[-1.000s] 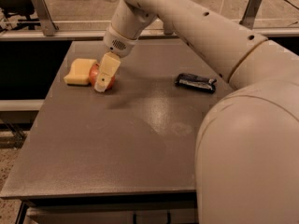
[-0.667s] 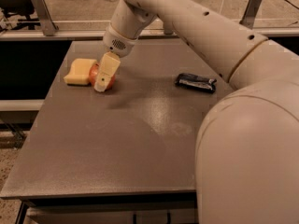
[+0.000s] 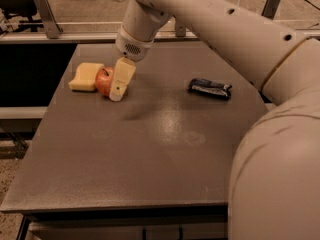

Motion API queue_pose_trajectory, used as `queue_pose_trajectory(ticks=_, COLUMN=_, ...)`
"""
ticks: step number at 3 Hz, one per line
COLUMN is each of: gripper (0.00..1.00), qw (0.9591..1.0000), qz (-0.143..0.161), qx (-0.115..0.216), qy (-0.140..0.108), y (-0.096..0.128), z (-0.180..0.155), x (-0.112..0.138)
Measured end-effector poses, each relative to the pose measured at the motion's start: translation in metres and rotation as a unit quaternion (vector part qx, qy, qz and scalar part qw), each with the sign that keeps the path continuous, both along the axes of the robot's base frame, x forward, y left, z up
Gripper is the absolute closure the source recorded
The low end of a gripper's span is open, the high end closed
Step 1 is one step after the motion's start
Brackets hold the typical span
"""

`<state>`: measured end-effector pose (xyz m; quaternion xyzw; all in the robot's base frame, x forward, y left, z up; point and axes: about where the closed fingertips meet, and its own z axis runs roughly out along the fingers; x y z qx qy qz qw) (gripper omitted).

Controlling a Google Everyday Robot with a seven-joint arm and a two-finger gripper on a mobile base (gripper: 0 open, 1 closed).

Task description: Move apple near sponge

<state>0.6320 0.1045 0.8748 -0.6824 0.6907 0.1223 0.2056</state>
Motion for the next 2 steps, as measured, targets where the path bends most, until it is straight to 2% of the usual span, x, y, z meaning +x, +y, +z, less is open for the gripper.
queue_pose_trajectory(ticks=1, gripper=0.00, qw=0.9977, qz=-0.014, qx=-0.041, qy=-0.053, y=-0.0335, z=0.0387, x=-0.0201)
queue_pose_trajectory(ticks=2, gripper=0.00, qw=0.9977, qz=-0.014, qx=-0.041, qy=-0.053, y=-0.0335, z=0.0387, x=-0.0201)
